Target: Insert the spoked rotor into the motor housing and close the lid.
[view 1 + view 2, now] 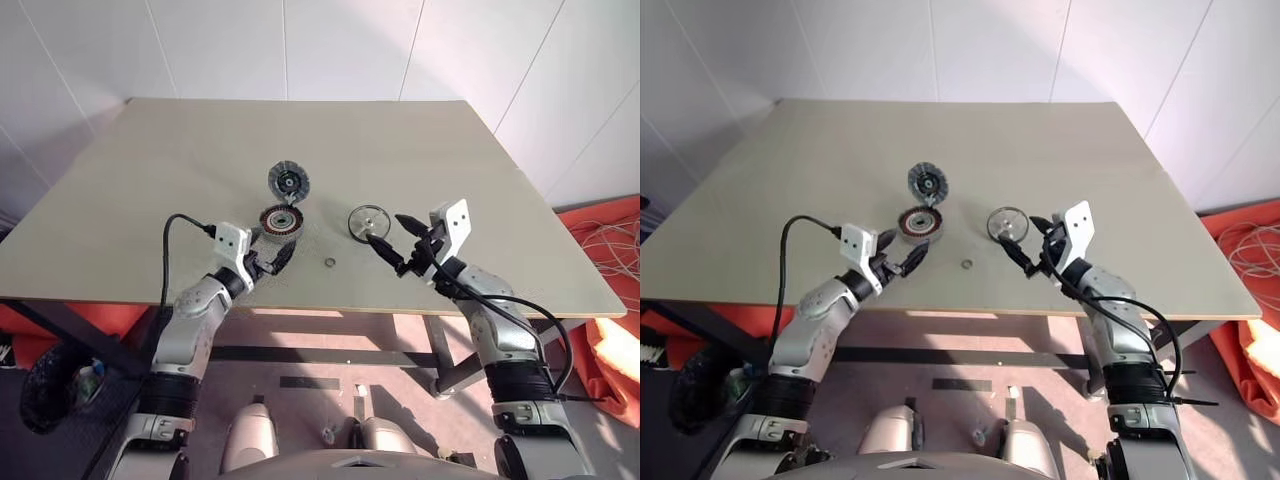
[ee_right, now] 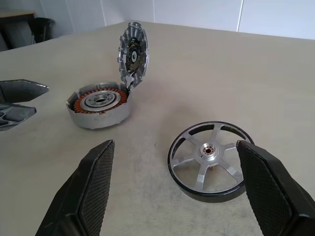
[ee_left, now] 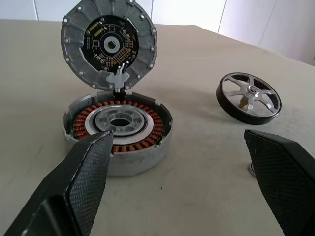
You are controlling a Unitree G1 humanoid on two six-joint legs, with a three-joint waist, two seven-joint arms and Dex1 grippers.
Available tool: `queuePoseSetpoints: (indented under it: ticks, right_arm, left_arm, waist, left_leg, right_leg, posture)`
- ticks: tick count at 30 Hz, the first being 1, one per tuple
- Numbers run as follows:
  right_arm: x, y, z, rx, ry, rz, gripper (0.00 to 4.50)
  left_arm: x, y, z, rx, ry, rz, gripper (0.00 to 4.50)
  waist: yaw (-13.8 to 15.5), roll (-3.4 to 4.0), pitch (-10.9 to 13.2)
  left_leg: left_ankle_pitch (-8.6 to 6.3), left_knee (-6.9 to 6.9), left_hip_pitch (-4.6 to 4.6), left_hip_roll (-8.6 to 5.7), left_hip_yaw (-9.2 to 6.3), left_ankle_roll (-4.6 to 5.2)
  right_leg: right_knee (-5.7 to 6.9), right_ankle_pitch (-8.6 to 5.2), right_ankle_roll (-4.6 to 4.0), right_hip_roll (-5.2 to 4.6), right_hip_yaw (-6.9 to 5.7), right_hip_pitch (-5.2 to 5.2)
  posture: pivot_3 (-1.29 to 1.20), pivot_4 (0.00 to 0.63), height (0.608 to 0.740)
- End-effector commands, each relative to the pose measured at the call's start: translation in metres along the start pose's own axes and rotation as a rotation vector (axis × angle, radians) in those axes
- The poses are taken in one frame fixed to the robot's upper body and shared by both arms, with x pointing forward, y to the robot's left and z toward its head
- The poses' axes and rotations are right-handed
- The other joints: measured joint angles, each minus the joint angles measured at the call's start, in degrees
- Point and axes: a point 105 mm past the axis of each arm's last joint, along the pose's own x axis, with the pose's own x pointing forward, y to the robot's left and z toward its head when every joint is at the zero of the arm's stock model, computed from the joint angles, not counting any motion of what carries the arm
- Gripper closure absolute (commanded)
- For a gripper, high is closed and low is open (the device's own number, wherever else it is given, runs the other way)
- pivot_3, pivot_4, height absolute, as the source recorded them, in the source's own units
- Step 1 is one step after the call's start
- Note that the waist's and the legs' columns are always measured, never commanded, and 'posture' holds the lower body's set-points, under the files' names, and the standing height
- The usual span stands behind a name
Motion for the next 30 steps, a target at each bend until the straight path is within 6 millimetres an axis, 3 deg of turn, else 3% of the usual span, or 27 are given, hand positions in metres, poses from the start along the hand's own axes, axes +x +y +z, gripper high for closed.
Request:
queuePoseSetpoints:
  ticks: [1, 9, 22, 26, 30]
  right_arm:
    - [0.003, 0.0, 0.007, -0.055, -0.013, -0.015, 0.01]
    - [0.004, -0.012, 0.001, -0.13, 0.073, -0.044, 0.01]
    - [0.007, -0.012, 0.014, -0.174, 0.087, -0.023, 0.01]
    - [0.015, 0.001, 0.024, -0.138, 0.069, 0.008, 0.01]
    - [0.027, 0.032, 0.032, -0.068, 0.064, 0.097, 0.01]
  left_arm:
    - [-0.004, 0.012, 0.025, 0.034, -0.068, 0.006, 0.0]
    - [-0.01, 0.031, 0.034, 0.072, -0.076, 0.057, 0.0]
    - [-0.007, 0.027, 0.031, 0.068, -0.074, 0.06, 0.0]
    - [-0.006, 0.028, 0.031, 0.07, -0.074, 0.059, 0.0]
    - [-0.001, 0.023, 0.031, 0.065, -0.076, 0.048, 0.0]
  waist:
    - [0.07, 0.01, -0.01]
    - [0.1, 0.01, -0.01]
    - [0.1, 0.01, -0.01]
    - [0.11, 0.01, -0.01]
    - [0.0, 0.01, -0.01]
  left_leg:
    - [0.0, 0.0, 0.0, 0.0, 0.0, 0.0]
    - [-0.01, 0.06, 0.02, -0.06, 0.0, 0.01]
    - [0.0, 0.06, 0.06, -0.04, 0.0, 0.01]
    - [0.0, 0.05, 0.06, -0.05, 0.0, 0.01]
    - [0.0, 0.03, 0.08, -0.02, -0.01, 0.0]
  right_leg:
    - [0.0, 0.0, 0.0, 0.0, 0.0, 0.01]
    - [-0.12, 0.01, -0.01, -0.05, 0.01, 0.19]
    - [-0.09, 0.01, -0.01, -0.03, 0.0, 0.2]
    - [-0.1, 0.01, -0.01, -0.03, 0.0, 0.2]
    - [-0.08, 0.01, -0.02, -0.01, 0.0, 0.19]
  posture:
    - [0.0, 0.0, 0.74]
    - [0.0, 0.0, 0.74]
    - [0.0, 0.0, 0.74]
    - [0.0, 0.0, 0.74]
    - [0.0, 0.0, 0.74]
